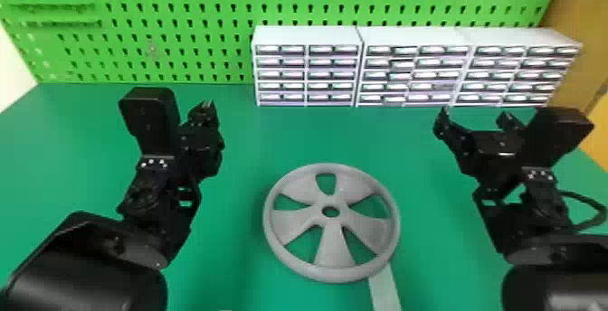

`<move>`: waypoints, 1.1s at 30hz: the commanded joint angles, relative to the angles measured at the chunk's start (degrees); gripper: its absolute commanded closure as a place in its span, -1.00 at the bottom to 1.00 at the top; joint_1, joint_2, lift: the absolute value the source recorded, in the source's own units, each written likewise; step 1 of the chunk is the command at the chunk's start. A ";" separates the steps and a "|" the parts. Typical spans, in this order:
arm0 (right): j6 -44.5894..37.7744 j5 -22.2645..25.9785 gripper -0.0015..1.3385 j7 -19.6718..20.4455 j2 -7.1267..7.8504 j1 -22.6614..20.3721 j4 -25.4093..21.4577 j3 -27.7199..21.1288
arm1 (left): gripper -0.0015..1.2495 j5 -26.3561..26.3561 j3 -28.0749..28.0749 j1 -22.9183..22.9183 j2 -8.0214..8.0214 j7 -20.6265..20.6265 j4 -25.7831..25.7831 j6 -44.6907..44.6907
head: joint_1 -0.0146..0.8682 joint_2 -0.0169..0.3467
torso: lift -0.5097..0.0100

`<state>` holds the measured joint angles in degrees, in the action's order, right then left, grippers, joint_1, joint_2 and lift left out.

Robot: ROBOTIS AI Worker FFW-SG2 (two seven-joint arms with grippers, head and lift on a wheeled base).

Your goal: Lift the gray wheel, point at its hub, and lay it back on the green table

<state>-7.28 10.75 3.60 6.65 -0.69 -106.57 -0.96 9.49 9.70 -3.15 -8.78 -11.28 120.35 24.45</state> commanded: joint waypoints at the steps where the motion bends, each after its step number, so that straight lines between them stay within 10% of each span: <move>1: 0.07 -0.38 -0.76 0.00 0.20 -0.01 -0.04 0.35 | 0.90 0.00 0.05 -0.01 0.08 0.11 -0.38 -0.63 | 0.60 -0.65 | 0.60; 3: 0.07 -0.47 -0.76 0.00 0.11 -0.01 -0.04 0.35 | 0.79 0.09 0.05 -0.10 0.17 0.11 -0.46 -1.07 | 0.60 -0.65 | 0.60; 8: -0.02 -0.47 -0.76 0.00 0.20 0.08 -0.04 0.61 | -0.54 0.97 0.05 -0.19 0.17 0.20 -1.17 -2.39 | 0.60 -0.65 | 0.60; 11: -0.02 -0.47 -0.76 0.00 0.20 0.08 -0.04 0.87 | -0.95 1.23 -0.04 0.08 0.17 0.90 -1.61 -2.39 | 0.60 -0.65 | 0.60; 33: -0.02 -1.43 -0.76 0.00 0.47 0.08 -0.04 1.84 | -1.00 1.94 -1.00 0.69 1.22 5.30 -3.19 -1.60 | 0.60 -0.65 | 0.60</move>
<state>-7.29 9.49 3.60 7.11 -0.53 -106.61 0.83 11.02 8.82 -2.46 -7.63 -6.14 117.25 22.16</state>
